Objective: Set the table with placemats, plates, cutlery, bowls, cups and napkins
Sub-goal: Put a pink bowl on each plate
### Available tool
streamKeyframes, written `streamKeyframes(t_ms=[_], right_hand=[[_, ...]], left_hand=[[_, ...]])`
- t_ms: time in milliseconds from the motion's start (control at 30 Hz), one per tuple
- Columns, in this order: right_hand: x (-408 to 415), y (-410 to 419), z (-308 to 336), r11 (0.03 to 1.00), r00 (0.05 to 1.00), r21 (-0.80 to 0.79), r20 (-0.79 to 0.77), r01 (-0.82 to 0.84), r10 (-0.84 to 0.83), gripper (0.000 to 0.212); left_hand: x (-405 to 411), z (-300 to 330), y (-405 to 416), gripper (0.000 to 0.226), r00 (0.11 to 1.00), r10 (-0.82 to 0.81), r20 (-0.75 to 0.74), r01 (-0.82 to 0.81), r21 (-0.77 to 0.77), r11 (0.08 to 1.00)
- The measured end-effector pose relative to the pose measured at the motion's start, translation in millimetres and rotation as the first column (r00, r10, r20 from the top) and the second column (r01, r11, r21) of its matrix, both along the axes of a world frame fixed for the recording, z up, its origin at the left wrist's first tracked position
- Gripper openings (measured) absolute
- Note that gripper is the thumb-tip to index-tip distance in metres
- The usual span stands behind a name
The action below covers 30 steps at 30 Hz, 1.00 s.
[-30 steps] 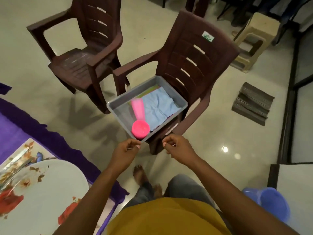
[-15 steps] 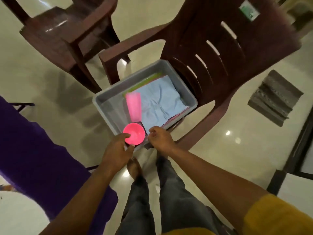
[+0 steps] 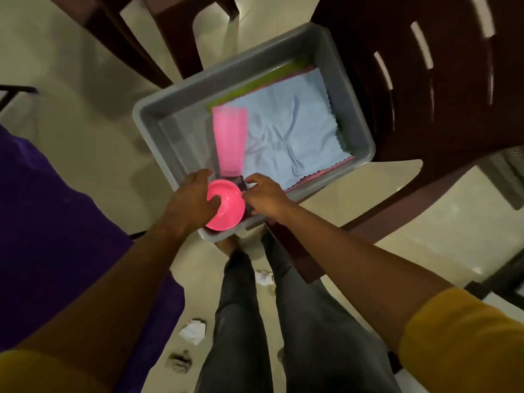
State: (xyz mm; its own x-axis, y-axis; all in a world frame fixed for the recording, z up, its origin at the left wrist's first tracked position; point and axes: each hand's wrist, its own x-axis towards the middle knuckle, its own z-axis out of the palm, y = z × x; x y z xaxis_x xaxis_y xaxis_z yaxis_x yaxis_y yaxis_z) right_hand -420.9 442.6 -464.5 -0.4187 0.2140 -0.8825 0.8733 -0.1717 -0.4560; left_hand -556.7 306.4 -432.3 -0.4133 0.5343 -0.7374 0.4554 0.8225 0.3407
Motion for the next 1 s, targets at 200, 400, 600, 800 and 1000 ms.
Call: streamKeyframes(t_ms=[200,400,600,800,1000], right_hand=[[-20,6,-10,0.994,0.993,-0.045,-0.061,-0.1,0.098,0.036],[-19,5,-8,0.979,0.974,0.029,-0.098,-0.203,0.205,0.042],[-8,22,17,0.979,0.968,0.086,-0.157,-0.185,0.197,0.039],[9,40,87,0.97,0.931,0.152,-0.286,-0.188,0.225,0.044],[4,46,185,0.925,0.82,0.2,-0.428,-0.324,0.38,0.046]], left_hand=[[-4,-26,9,0.042,0.999,-0.003,0.044,0.004,-0.03,1.0],[-4,-28,19,0.032,0.997,0.053,0.047,-0.051,-0.036,0.998],[3,8,25,0.029,0.969,0.212,0.124,-0.217,0.028,0.976],[21,86,13,0.011,0.849,0.45,0.275,-0.506,0.18,0.844],[42,185,-16,0.02,0.571,0.686,0.45,-0.82,0.283,0.497]])
